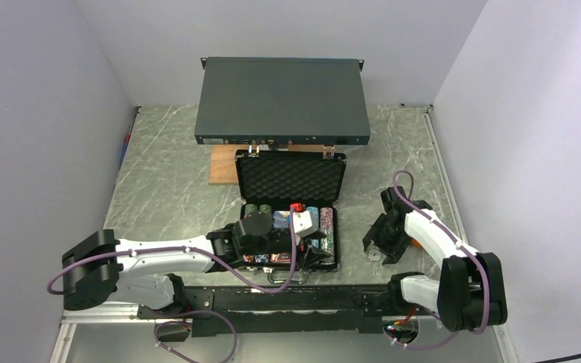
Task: Pack up texas hold em set
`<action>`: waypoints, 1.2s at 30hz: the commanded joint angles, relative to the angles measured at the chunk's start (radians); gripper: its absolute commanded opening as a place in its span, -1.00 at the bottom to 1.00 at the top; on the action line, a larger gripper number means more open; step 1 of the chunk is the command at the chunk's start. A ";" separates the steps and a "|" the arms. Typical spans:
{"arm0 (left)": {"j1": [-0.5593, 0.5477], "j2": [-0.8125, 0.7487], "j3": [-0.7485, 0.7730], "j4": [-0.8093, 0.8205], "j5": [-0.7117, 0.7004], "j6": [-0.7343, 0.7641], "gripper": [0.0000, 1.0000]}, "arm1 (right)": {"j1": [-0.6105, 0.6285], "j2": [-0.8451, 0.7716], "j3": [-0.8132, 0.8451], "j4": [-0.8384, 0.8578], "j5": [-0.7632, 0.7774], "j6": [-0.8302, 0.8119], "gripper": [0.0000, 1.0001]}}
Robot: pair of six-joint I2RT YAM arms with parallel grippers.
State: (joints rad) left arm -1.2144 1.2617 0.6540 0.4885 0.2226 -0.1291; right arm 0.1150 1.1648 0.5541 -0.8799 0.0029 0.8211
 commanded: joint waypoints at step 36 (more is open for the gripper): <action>0.007 -0.106 -0.056 -0.057 -0.219 -0.228 0.33 | 0.017 0.034 0.051 0.037 0.003 0.033 -0.50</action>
State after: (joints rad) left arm -1.2140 1.1305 0.5976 0.4122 0.0986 -0.2798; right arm 0.1246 1.2514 0.5854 -0.8593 0.0196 0.8391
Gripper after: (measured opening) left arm 0.647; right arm 0.433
